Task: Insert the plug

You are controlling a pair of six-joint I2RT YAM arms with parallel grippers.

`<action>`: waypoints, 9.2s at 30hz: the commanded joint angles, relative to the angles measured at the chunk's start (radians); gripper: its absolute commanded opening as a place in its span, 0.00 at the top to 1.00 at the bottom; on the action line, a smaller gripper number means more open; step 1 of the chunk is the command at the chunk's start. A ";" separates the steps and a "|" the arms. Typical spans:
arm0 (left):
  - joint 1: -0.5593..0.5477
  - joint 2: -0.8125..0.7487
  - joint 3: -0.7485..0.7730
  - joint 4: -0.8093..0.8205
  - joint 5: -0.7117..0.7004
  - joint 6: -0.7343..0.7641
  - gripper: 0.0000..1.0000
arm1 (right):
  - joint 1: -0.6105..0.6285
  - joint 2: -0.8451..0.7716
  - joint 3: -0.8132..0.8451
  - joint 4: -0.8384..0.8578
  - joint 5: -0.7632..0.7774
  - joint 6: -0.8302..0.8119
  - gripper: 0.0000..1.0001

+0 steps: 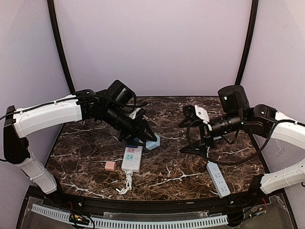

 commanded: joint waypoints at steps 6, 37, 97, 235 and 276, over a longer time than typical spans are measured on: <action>-0.009 -0.016 -0.005 0.067 0.041 -0.046 0.80 | 0.097 0.141 0.080 0.058 0.103 -0.052 0.03; -0.009 -0.035 -0.043 0.073 0.041 -0.055 0.83 | 0.157 0.386 0.267 -0.051 0.215 -0.095 0.29; -0.016 -0.006 -0.032 0.088 0.039 -0.069 0.88 | 0.168 0.424 0.252 -0.013 0.207 -0.056 0.52; 0.182 -0.808 -0.493 -0.343 -0.584 0.479 0.19 | 0.217 1.301 1.055 -0.441 0.466 -0.018 1.00; 0.183 -0.632 -0.385 -0.354 -0.526 0.608 0.25 | 0.192 1.161 0.872 -0.652 0.563 0.009 1.00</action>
